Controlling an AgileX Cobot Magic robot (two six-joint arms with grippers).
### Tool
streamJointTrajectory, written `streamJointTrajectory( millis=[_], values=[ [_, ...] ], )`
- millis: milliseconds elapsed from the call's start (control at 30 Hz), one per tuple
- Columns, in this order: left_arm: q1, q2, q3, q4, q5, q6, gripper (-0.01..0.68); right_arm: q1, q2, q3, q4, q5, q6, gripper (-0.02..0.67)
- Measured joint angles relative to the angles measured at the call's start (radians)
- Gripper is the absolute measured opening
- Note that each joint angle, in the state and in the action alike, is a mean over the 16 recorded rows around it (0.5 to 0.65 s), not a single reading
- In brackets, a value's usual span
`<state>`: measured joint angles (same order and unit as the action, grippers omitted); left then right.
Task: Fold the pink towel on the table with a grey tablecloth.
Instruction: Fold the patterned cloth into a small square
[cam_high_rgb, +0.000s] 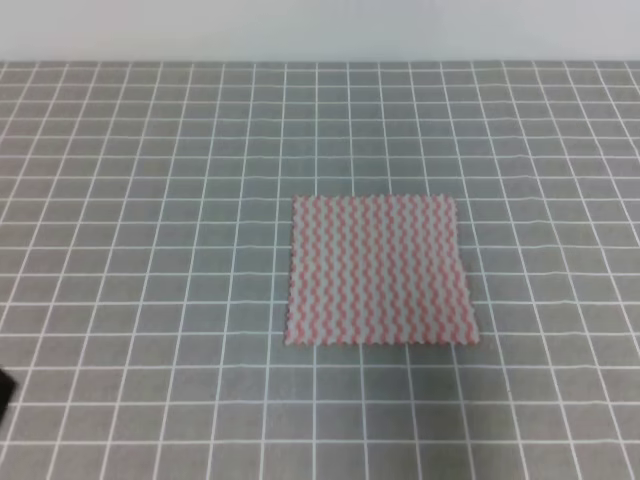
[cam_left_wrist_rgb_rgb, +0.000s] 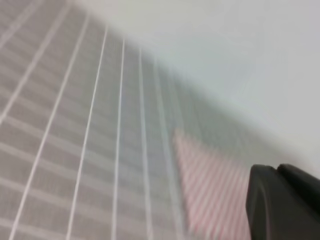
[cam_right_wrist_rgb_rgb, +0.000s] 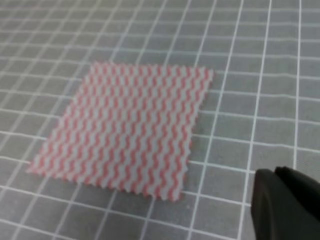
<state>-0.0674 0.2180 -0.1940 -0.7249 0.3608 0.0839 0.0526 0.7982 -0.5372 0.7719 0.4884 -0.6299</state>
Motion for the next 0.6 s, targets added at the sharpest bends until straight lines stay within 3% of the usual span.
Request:
streamJointTrajectory(
  millis=[267, 600],
  values=[
    [-0.029, 0.403, -0.245, 0.013, 0.171, 0.309, -0.001, 0.046, 0.267, -0.164, -0.087, 0.116, 0.055, -0.017],
    [-0.194, 0.927, -0.55, 0.122, 0.22, 0.434, -0.001, 0.206, 0.551, -0.395, -0.433, 0.252, 0.343, -0.016]
  ],
)
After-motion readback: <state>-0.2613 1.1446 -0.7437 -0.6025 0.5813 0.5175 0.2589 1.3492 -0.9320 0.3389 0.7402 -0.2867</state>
